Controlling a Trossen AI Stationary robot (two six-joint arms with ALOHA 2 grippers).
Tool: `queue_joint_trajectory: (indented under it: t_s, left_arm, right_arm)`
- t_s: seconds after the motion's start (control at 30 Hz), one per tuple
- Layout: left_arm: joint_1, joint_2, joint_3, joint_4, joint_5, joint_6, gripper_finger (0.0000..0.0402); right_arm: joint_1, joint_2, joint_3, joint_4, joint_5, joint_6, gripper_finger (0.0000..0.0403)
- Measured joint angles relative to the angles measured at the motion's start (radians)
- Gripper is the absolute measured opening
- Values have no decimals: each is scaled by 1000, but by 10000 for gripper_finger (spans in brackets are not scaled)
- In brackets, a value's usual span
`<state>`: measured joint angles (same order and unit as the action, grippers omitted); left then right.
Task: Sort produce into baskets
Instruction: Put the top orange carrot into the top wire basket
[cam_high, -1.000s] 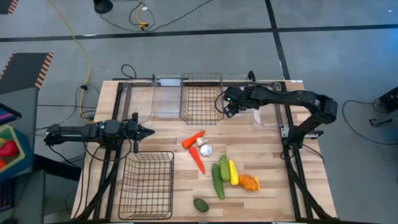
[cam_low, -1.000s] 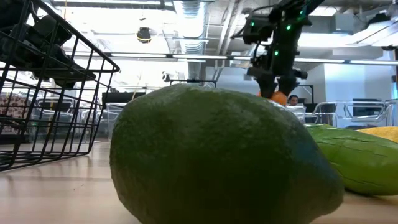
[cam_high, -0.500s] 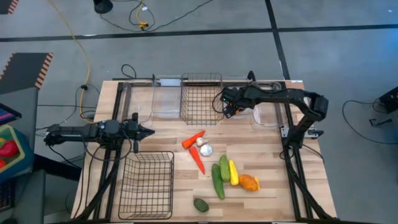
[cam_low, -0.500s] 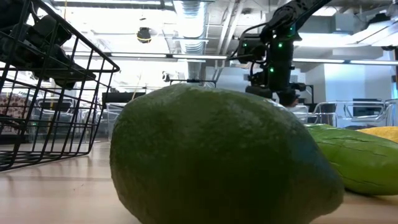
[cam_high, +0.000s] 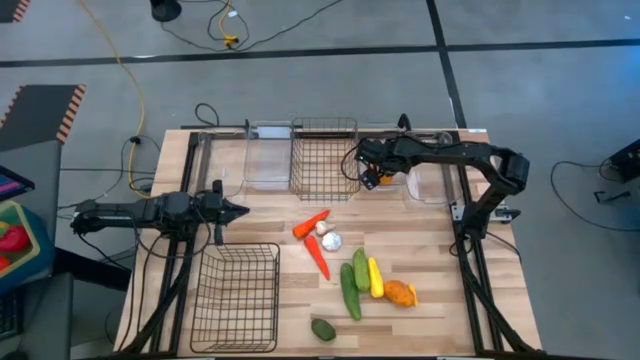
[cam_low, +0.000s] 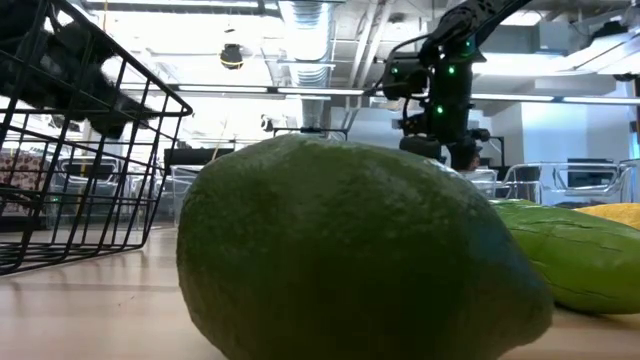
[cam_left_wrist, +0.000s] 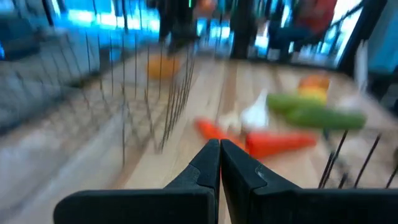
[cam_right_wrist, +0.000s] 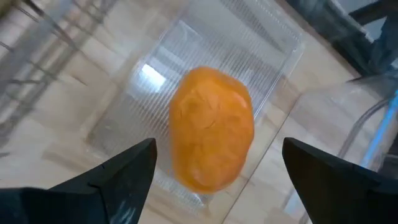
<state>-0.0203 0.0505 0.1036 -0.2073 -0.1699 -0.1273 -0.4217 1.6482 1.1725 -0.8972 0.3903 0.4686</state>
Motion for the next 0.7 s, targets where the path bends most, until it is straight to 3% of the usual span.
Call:
queue_joint_trajectory:
  t_s: [0.17,0.4,0.53,0.7]
  left_arm:
    - [0,2,0,197,-1,-20,15]
    - [0,53,2,425,-8,-85,92]
    - [0,145,5,520,0,-102,132]
    - [0,336,106,499,6,-95,155]
  right_arm:
    - [17,-43,70,-43,10,-32,374]
    - [97,-140,168,-30,11,-32,374]
    - [177,-195,193,13,11,-32,374]
    - [283,-246,193,66,11,-31,374]
